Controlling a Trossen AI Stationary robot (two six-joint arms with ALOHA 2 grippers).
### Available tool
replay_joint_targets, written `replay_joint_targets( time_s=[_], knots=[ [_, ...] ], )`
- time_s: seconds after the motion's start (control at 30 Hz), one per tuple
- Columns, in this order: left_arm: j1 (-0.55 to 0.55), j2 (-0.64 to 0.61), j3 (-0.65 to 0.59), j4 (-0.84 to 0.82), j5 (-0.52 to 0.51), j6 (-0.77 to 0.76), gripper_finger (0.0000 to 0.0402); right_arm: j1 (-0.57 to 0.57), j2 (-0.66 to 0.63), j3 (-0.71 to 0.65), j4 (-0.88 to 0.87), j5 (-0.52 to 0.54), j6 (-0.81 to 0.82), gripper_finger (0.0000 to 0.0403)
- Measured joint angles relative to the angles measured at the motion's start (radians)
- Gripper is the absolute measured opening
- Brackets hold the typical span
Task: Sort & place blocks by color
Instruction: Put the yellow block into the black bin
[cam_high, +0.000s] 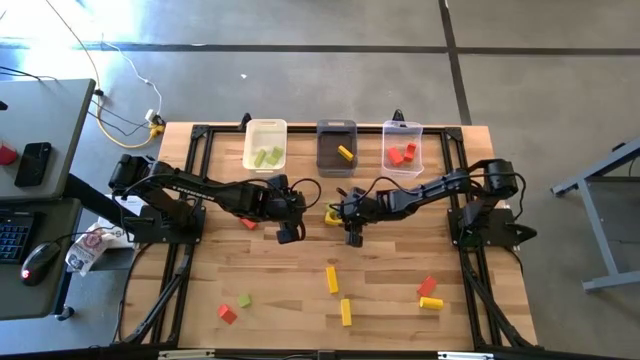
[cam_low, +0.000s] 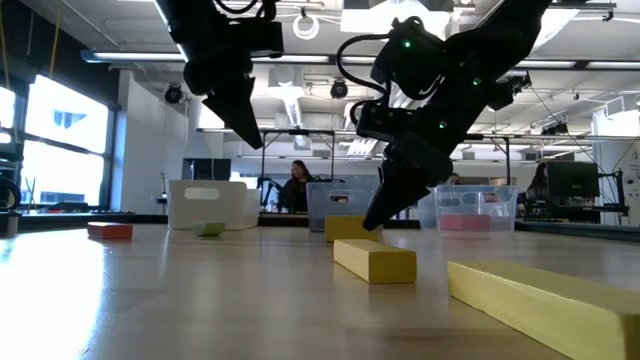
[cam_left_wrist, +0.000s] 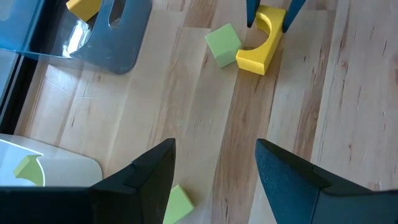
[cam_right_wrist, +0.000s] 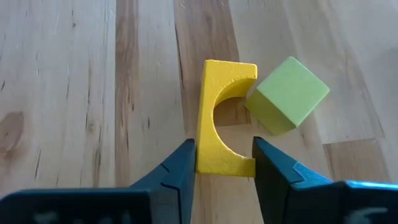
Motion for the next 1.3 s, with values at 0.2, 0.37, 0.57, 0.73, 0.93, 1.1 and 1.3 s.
replay_joint_targets(
  time_s=[0.2, 0.37, 0.57, 0.73, 0.93, 1.1, 1.3],
  knots=[
    [0.0, 0.0, 0.0, -0.004, 0.0, 0.0, 0.0207, 0.001, -0.008, 0.0, -0.01, -0.031, -0.002, 0.0103],
    [0.0, 0.0, 0.0, -0.005, -0.001, 0.011, 0.0207, 0.002, -0.034, 0.0, -0.015, -0.054, -0.001, 0.0103],
    [0.002, 0.0, 0.0, -0.005, -0.01, 0.028, 0.0207, 0.002, -0.07, 0.0, -0.022, -0.054, -0.009, 0.0103],
    [0.003, 0.0, 0.0, -0.005, -0.017, 0.045, 0.0207, 0.002, -0.118, 0.0, -0.021, -0.024, -0.03, 0.0103],
    [0.003, 0.0, 0.0, -0.005, -0.067, 0.053, 0.0207, -0.011, -0.188, 0.0, -0.017, 0.044, -0.076, 0.0103],
    [0.004, 0.0, 0.0, -0.006, -0.071, 0.054, 0.0207, -0.04, -0.225, 0.0, 0.015, 0.101, -0.101, 0.0103],
    [0.004, 0.0, 0.0, -0.097, -0.074, 0.031, 0.0207, -0.093, -0.229, 0.0, 0.094, 0.159, -0.133, 0.0103]
  ],
)
